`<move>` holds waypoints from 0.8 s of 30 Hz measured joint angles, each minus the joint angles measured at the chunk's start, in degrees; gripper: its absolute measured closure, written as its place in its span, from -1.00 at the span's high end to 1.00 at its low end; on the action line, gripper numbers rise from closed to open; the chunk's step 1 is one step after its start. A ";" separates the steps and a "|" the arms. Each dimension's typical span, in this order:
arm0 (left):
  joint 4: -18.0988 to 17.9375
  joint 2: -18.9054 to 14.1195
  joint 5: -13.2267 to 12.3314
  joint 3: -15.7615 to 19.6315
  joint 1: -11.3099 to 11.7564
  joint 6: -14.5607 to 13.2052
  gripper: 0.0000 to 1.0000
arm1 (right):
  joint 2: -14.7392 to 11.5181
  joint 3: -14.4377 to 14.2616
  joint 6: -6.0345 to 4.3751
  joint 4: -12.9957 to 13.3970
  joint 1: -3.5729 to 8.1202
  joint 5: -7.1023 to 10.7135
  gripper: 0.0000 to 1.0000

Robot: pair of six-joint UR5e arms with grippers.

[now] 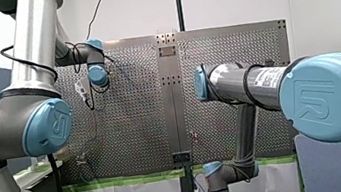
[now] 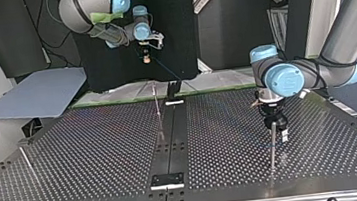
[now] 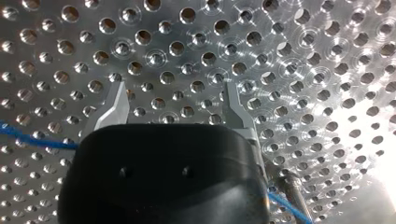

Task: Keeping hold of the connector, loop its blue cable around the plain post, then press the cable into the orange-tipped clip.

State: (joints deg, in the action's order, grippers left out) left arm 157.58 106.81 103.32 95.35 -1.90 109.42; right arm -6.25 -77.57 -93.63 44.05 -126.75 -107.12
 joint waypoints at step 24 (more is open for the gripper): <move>0.54 0.00 0.86 0.05 -0.04 0.00 1.00 | 8.40 -6.67 0.36 7.63 1.56 0.41 -1.00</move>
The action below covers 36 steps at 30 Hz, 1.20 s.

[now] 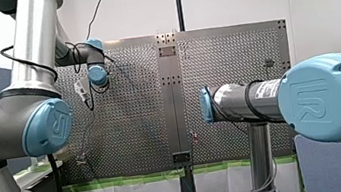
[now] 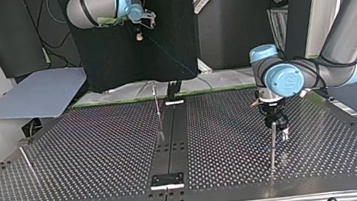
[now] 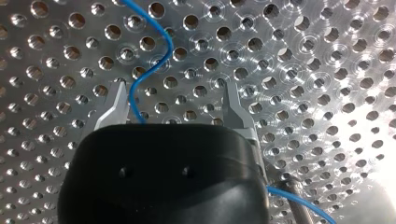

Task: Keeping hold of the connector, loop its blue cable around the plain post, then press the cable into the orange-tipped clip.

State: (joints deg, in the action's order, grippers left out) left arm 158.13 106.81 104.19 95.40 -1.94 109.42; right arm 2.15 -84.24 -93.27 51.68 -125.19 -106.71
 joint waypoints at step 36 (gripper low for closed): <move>0.08 0.00 0.00 0.01 0.04 0.00 1.00 | -19.37 -19.53 -0.09 5.97 -0.91 -1.57 -1.00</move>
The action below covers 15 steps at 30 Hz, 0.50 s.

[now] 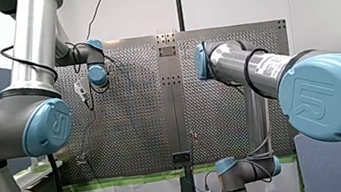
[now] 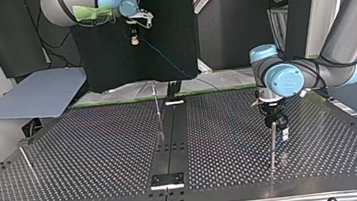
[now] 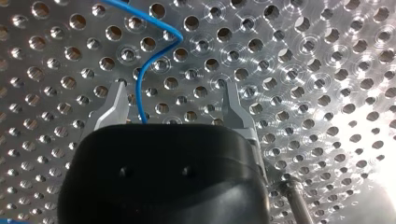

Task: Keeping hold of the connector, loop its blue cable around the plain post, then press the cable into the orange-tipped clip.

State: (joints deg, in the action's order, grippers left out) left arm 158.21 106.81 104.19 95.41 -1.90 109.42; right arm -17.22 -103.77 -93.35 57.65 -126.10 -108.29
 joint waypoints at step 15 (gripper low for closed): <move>0.22 0.00 0.03 -0.03 -0.03 0.00 1.00 | -7.67 -4.68 -0.85 -3.91 1.11 0.82 -1.00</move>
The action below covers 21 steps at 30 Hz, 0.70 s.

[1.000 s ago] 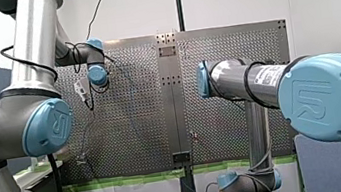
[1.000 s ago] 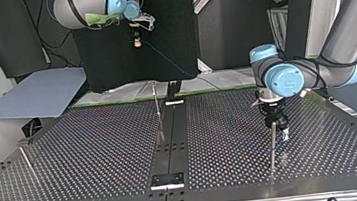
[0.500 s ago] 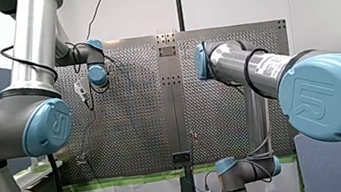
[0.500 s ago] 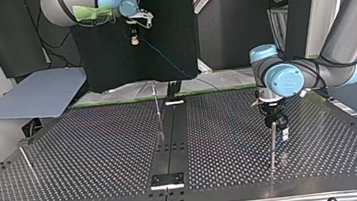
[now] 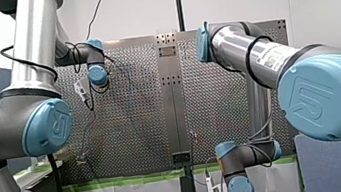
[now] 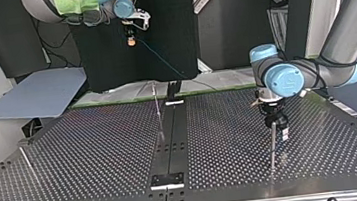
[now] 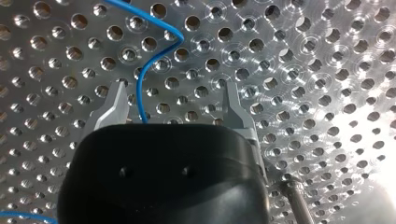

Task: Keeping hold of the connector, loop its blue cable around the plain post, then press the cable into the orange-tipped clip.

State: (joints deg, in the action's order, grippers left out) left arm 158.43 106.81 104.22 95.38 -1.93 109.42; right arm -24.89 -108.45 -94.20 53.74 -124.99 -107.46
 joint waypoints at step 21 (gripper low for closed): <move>0.22 0.00 1.01 0.01 -0.17 -0.25 1.00 | -11.83 -0.96 1.77 3.43 0.45 4.83 -1.00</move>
State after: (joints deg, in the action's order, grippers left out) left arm 158.65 106.80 105.23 95.39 -2.10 109.17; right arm -36.73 -109.41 -92.43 57.17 -124.55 -102.64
